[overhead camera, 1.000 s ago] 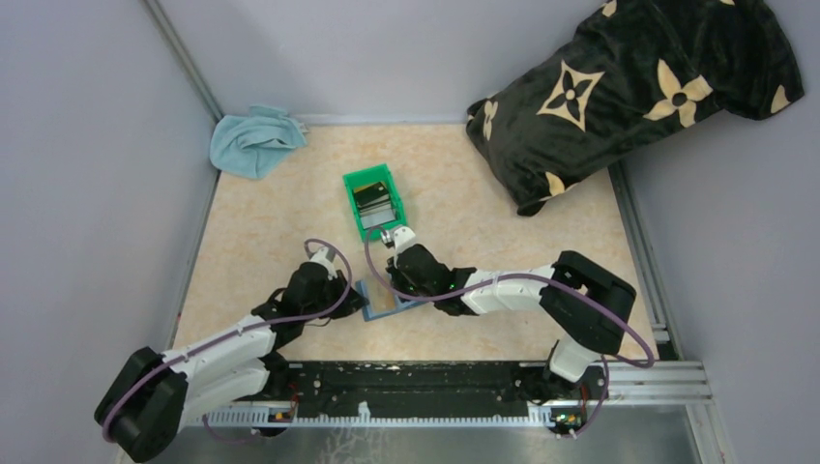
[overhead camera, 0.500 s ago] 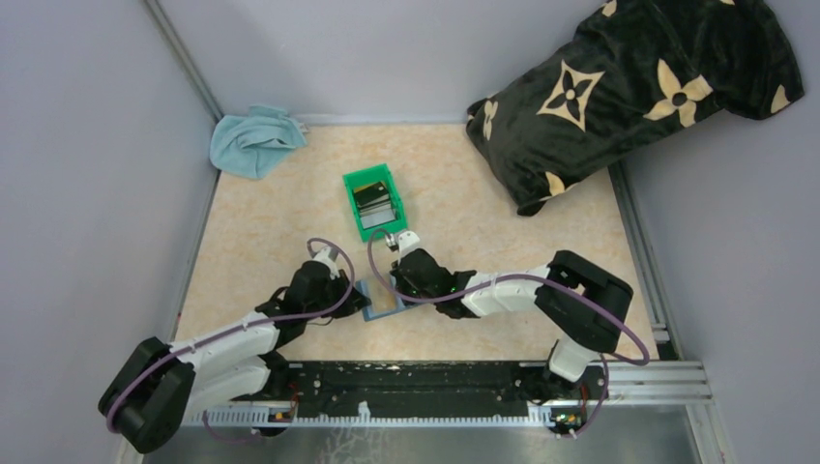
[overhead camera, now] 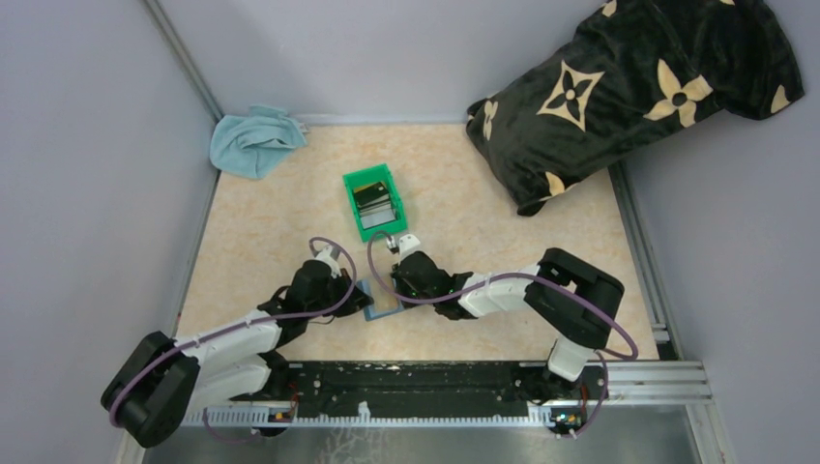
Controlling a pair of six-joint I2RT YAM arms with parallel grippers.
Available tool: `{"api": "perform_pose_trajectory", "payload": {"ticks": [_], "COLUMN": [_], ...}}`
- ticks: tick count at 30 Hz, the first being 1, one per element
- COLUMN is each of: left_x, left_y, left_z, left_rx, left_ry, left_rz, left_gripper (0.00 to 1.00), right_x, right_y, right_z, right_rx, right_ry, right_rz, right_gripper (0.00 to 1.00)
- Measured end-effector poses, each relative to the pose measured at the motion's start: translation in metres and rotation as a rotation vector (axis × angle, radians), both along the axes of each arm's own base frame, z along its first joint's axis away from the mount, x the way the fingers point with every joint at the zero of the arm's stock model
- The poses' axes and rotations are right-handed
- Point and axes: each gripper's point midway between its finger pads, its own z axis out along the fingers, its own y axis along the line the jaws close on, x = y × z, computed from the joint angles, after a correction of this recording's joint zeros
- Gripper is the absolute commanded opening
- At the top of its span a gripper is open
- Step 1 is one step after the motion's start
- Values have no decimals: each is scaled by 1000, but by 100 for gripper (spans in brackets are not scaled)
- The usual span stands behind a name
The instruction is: Take the credit cards out of the card holder
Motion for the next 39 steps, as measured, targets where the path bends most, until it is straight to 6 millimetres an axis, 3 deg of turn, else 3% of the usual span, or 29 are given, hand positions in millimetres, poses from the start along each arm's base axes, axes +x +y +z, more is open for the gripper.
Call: {"api": "perform_pose_trajectory", "payload": {"ticks": [33,39], "left_x": [2,5], "left_y": [-6,-7], "left_z": [-5,-4], "left_rx": [-2,-6], "left_ry": [17,11], "left_rz": [-15,-15], "left_gripper": [0,0], "right_x": [1,-8], "right_y": [0,-7], "right_z": [0,2], "right_rx": [68,74], "right_ry": [0,20], "right_rz": [9,32], "right_gripper": [0,0]}}
